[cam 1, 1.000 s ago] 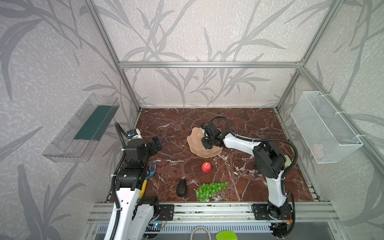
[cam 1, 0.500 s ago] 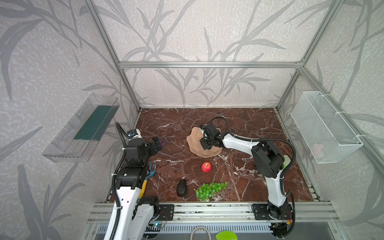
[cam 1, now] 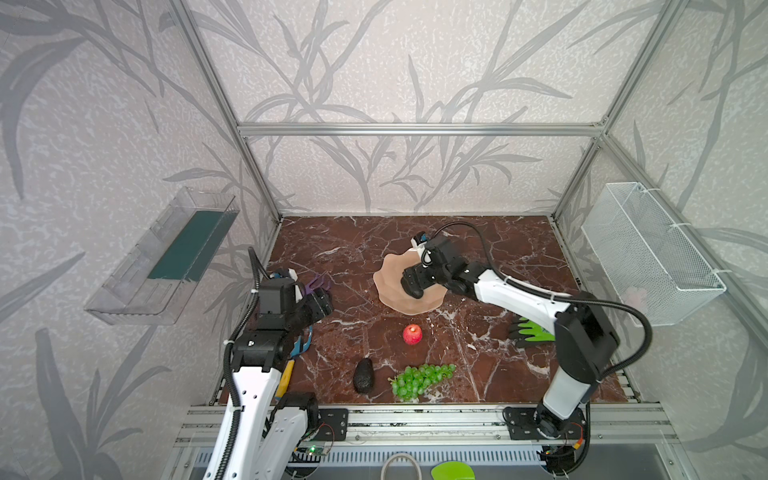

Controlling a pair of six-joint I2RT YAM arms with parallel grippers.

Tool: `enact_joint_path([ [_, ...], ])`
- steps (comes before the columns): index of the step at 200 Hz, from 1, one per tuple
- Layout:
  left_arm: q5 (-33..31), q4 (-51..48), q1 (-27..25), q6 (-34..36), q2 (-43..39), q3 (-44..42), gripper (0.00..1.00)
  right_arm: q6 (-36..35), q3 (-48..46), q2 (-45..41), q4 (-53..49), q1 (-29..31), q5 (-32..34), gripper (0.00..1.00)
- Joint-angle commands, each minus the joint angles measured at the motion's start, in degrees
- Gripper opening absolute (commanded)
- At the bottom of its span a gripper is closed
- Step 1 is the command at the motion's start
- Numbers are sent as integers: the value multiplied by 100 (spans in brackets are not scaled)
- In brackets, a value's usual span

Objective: Place and organize the fake fruits in the fruit bowl
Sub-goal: 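Grasp the second avocado with the left gripper while the right gripper hovers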

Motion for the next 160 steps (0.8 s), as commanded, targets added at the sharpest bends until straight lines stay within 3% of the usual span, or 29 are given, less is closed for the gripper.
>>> enact_joint_path([
  [1,124,-603,-401,-380,-143,-209,80,314,-597,-655,587,-78,56,99],
  [33,-450,-779,-1613,-817,36,-161,81,443,-1228,-1238,639,-148,71,99],
  [87,-780,-749,-2926,-1492,455,-608,82,524,-1949,-1778,751,-276,26,99],
  [160,-1032,-384,-4394,-2115,1352,-1055,83,550,-2102,-1978,636,-408,64,99],
])
